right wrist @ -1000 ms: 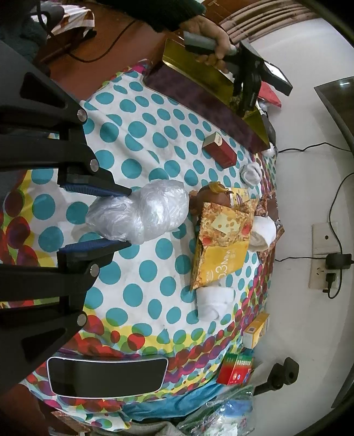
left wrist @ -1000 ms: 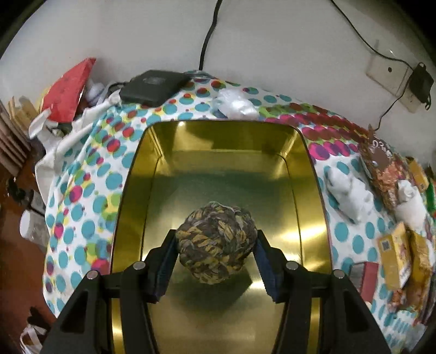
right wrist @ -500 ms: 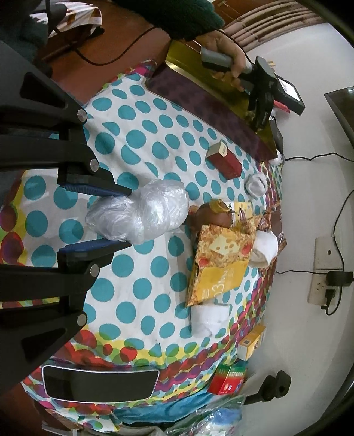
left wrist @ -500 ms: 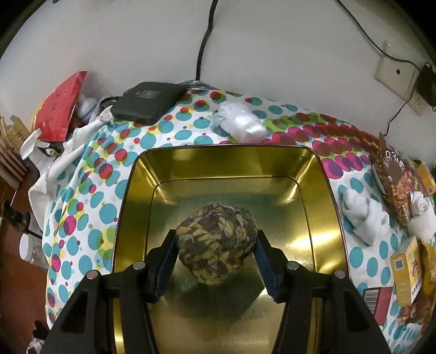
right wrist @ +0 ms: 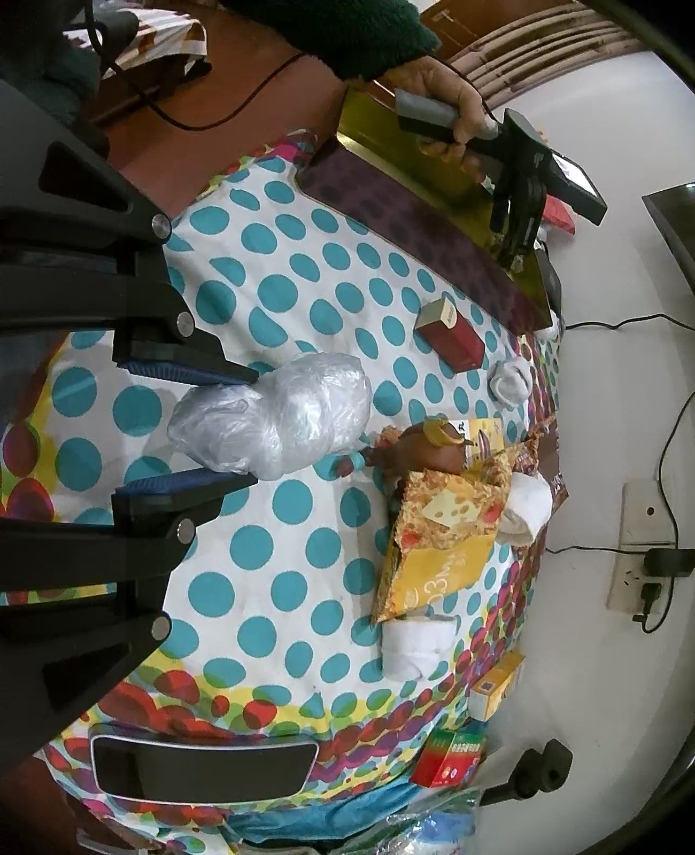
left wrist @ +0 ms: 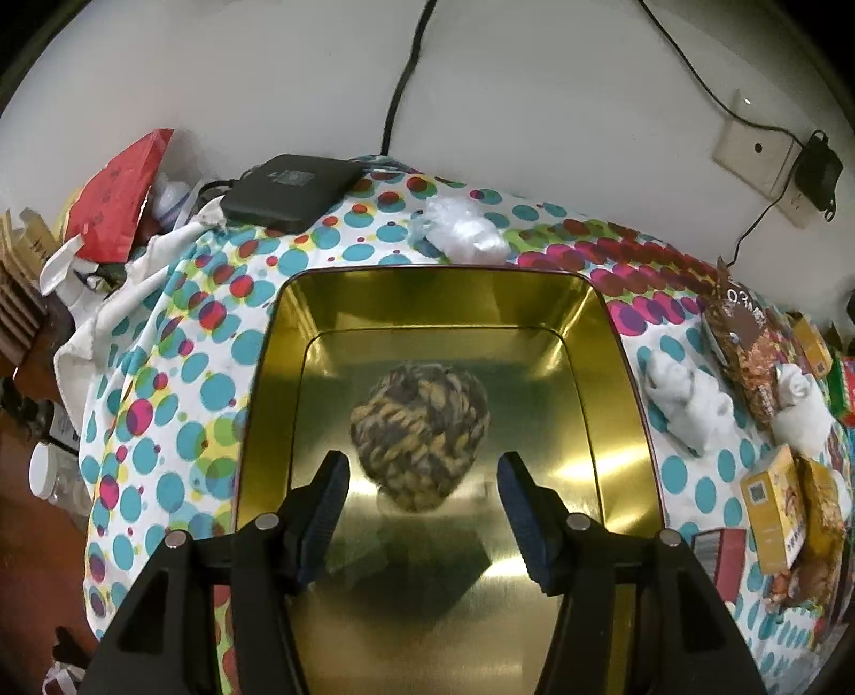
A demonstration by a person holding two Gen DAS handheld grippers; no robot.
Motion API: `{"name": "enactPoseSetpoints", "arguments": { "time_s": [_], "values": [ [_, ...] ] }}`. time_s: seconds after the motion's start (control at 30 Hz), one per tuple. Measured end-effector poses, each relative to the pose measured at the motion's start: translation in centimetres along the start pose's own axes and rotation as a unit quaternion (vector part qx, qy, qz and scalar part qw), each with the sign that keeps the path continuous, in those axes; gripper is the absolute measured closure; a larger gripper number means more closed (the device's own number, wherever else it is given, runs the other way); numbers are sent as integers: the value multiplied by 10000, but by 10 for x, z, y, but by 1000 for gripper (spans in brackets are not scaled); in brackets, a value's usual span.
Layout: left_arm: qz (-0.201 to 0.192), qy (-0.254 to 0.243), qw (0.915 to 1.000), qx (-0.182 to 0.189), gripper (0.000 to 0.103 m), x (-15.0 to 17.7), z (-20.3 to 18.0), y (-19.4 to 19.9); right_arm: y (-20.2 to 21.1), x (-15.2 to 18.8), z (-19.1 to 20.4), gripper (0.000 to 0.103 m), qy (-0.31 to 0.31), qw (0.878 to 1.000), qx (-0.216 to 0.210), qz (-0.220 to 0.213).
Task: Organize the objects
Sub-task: 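Carry the rope ball with the left tool into the gold tray and release, then carry the plastic-wrapped bundle with the right tool into the gold tray and release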
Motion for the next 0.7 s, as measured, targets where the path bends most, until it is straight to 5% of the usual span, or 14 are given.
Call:
{"name": "enactPoseSetpoints", "arguments": {
  "time_s": [0.17, 0.37, 0.7],
  "values": [
    [-330, -110, 9988, -331, 44, 22, -2, 40, 2, -4, 9, 76, 112, 9998, -119, -69],
    [-1084, -84, 9920, -637, 44, 98, -5, 120, -2, -22, 33, 76, 325, 9985, -394, -179],
    [-1176, 171, 9926, -243, 44, 189, -10, 183, -5, -78, 119, 76, 1145, 9875, -972, -474]
  ]
}}
Point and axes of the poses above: each gripper's, at about its wrist camera, not at the fingertips, and y roughly against the way its jaws point, z to its left, x to its underside, the point moved 1 cm from there along -y, roughly the way its jaws point, and after that the axes turned 3 degrees about -y, right-handed, at the moved point
